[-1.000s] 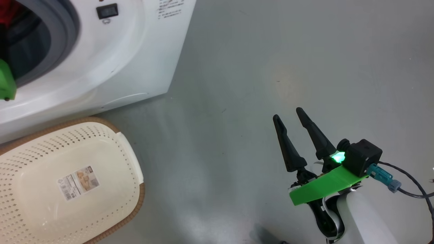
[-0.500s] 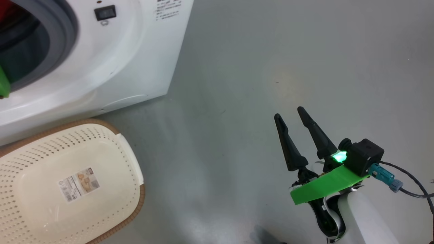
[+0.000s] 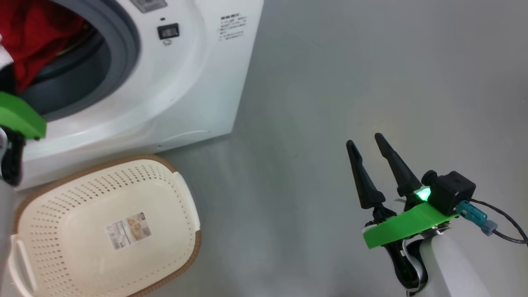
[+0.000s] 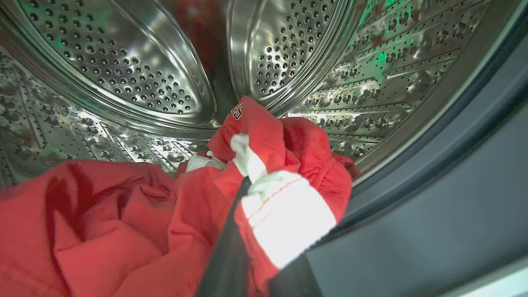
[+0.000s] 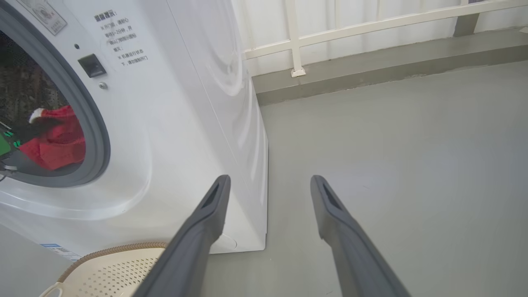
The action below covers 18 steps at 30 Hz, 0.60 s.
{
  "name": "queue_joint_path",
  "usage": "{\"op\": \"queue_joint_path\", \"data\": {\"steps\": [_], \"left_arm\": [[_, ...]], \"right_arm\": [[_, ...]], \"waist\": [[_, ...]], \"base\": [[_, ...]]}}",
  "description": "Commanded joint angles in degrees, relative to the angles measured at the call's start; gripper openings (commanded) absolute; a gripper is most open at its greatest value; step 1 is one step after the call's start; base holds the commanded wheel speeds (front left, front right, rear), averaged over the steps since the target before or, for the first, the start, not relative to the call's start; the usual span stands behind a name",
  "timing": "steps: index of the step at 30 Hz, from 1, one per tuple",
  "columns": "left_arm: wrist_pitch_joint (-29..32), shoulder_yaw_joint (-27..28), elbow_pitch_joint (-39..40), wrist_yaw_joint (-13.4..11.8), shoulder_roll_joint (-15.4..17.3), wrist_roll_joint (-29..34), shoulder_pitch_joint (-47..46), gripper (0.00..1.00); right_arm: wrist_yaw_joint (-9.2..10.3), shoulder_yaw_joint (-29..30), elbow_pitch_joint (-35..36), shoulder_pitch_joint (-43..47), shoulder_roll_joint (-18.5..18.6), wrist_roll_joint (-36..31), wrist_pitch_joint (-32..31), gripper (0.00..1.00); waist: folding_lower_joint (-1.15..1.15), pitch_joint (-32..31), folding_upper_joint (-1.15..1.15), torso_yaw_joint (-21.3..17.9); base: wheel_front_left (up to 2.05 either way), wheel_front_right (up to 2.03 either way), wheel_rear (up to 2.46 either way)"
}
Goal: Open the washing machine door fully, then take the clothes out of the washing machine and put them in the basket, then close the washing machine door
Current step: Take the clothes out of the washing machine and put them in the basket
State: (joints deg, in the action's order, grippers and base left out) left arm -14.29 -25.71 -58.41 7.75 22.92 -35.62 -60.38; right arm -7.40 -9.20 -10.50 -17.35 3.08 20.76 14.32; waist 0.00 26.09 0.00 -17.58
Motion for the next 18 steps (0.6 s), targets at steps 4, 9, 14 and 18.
{"op": "queue_joint_path", "data": {"steps": [4,9,14,18], "left_arm": [[-0.70,5.43,6.54,-0.26,1.50,0.85,6.02,0.00],[-0.70,11.44,14.88,-0.26,-0.49,3.04,14.04,0.00],[-0.70,16.33,23.53,-0.26,-2.64,5.15,21.57,0.00],[-0.71,19.44,30.04,-0.26,-4.13,6.05,27.43,0.00]], "right_arm": [[-0.09,0.25,0.51,3.05,-0.20,-1.22,0.68,1.00],[-0.09,1.59,-0.25,5.03,-0.20,-2.28,0.68,1.00],[-0.09,2.63,-0.64,6.78,-0.20,-3.27,0.68,1.00],[-0.09,3.28,-0.78,7.84,0.34,-3.64,0.68,1.00]], "waist": [[0.00,-4.65,0.00,3.38],[0.00,-7.93,0.00,5.16],[0.00,-10.52,0.00,6.72],[0.00,-12.14,0.00,8.01]], "base": [[0.00,0.00,0.00],[0.00,0.00,0.00],[0.00,0.00,0.00],[0.00,0.00,0.00]]}}
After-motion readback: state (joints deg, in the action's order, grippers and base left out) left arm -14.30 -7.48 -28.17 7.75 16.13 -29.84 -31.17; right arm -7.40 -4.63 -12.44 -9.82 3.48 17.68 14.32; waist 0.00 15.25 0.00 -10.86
